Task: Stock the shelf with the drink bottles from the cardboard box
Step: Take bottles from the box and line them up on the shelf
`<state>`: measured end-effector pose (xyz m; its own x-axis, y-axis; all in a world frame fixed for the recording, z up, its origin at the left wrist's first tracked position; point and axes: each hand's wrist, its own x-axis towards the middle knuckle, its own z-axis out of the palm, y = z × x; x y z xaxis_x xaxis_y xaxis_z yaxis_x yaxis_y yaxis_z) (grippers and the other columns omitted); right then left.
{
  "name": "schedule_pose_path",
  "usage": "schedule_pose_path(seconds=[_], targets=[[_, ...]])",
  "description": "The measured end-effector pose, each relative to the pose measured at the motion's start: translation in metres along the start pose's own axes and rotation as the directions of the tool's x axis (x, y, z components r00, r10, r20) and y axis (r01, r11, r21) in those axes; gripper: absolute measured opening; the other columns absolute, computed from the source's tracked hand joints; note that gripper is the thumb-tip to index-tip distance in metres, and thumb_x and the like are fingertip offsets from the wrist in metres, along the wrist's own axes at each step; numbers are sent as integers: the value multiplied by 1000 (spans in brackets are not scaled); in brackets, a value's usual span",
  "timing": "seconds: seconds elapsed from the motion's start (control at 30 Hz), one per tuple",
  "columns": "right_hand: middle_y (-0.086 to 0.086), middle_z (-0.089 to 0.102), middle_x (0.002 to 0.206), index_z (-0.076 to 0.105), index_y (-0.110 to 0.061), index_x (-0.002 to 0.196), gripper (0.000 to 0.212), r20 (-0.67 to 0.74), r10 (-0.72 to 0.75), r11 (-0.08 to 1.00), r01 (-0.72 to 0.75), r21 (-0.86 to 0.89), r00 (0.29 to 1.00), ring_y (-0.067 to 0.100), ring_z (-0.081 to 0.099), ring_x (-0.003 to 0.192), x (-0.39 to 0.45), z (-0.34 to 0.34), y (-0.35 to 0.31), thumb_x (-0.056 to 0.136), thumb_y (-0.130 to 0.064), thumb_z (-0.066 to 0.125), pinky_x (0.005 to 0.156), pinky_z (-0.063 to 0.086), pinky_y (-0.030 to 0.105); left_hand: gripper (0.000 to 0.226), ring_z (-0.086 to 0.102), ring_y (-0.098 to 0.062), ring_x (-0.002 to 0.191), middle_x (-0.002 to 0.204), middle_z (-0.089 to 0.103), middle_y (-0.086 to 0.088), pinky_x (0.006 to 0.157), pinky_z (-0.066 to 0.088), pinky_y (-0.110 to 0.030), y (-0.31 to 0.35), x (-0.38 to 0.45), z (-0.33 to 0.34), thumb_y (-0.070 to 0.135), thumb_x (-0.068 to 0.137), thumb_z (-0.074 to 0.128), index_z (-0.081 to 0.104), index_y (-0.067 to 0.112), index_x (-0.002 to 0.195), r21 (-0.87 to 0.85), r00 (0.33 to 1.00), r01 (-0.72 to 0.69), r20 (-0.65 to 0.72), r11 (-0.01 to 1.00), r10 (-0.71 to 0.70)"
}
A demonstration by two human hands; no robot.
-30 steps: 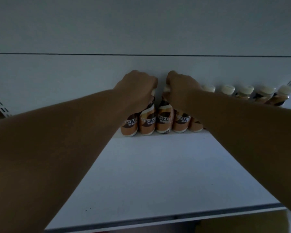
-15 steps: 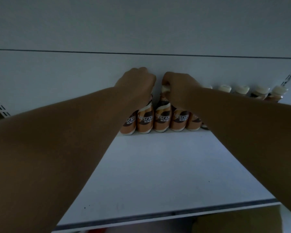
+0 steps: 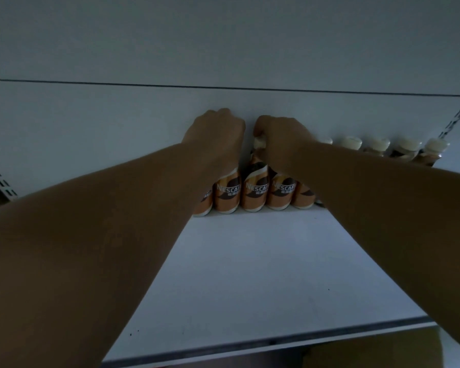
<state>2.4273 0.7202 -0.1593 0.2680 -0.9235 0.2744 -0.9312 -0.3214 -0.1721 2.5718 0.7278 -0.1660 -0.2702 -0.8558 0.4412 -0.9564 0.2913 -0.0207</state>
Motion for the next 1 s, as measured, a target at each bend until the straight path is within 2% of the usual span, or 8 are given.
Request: schedule_pose_path(seconds=[0.13, 0.3, 0.4, 0.53, 0.67, 0.83, 0.93, 1.0], targets=[[15, 58, 108, 54, -10, 116, 31, -35, 32, 999, -32, -9, 999, 27, 50, 88, 3, 4, -4, 86, -14, 62, 70, 35, 32, 25, 55, -32, 97, 104, 54, -13, 68, 37, -34, 1, 0, 1, 14, 80, 69, 65, 11, 104, 5, 1000, -4, -11, 1000, 4], [12, 54, 96, 52, -8, 114, 27, -45, 31, 999, -33, -39, 999, 29, 53, 90, 4, 6, -3, 88, -12, 58, 68, 35, 33, 21, 55, -32, 93, 97, 52, -11, 66, 38, -35, 1, 2, 0, 16, 79, 68, 65, 10, 100, 17, 1000, 1, 8, 1000, -1], [11, 54, 98, 48, -10, 120, 38, -42, 13, 1000, -13, -10, 999, 31, 56, 96, -4, 4, 1, 87, -20, 64, 69, 36, 33, 21, 54, -30, 93, 92, 49, -8, 67, 37, -34, 3, 1, -1, 16, 77, 69, 65, 10, 97, 30, 1000, -22, 0, 999, 22], [9, 58, 114, 47, -18, 126, 47, -152, 28, 997, -17, 70, 988, 28, 58, 100, -21, -10, 19, 84, -27, 66, 76, 44, 34, 38, 49, -30, 104, 109, 55, -10, 85, 40, -38, 11, 3, 2, 16, 75, 64, 56, 13, 112, 24, 996, -93, 7, 995, 93], [6, 58, 110, 53, -18, 118, 33, -234, 66, 998, -60, 36, 970, 25, 58, 95, -37, -20, 49, 87, -26, 61, 77, 46, 35, 42, 48, -29, 103, 113, 54, -11, 85, 38, -39, 26, 5, 5, 22, 77, 61, 49, 13, 117, -33, 983, -185, -25, 982, 184], [8, 53, 118, 52, -22, 126, 41, -164, 149, 987, -157, -40, 975, 29, 57, 101, -40, -24, 89, 86, -28, 64, 79, 48, 37, 46, 48, -30, 100, 114, 53, -11, 80, 37, -39, 53, 16, 17, 24, 78, 52, 47, 14, 123, 115, 943, -298, -121, 948, 311], [10, 54, 117, 55, -20, 125, 39, -95, 159, 984, -166, -67, 983, 30, 56, 103, -33, -21, 104, 88, -32, 63, 78, 43, 35, 40, 50, -29, 99, 112, 56, -9, 80, 37, -40, 66, 28, 24, 29, 85, 54, 50, 16, 122, 124, 933, -331, -104, 935, 344], [11, 60, 111, 58, -16, 118, 36, -92, 153, 986, -158, -50, 984, 29, 55, 100, -28, -19, 109, 87, -33, 63, 75, 38, 32, 32, 53, -31, 92, 102, 61, -10, 77, 35, -39, 71, 36, 25, 32, 85, 55, 55, 17, 114, 140, 929, -345, -87, 928, 359]])
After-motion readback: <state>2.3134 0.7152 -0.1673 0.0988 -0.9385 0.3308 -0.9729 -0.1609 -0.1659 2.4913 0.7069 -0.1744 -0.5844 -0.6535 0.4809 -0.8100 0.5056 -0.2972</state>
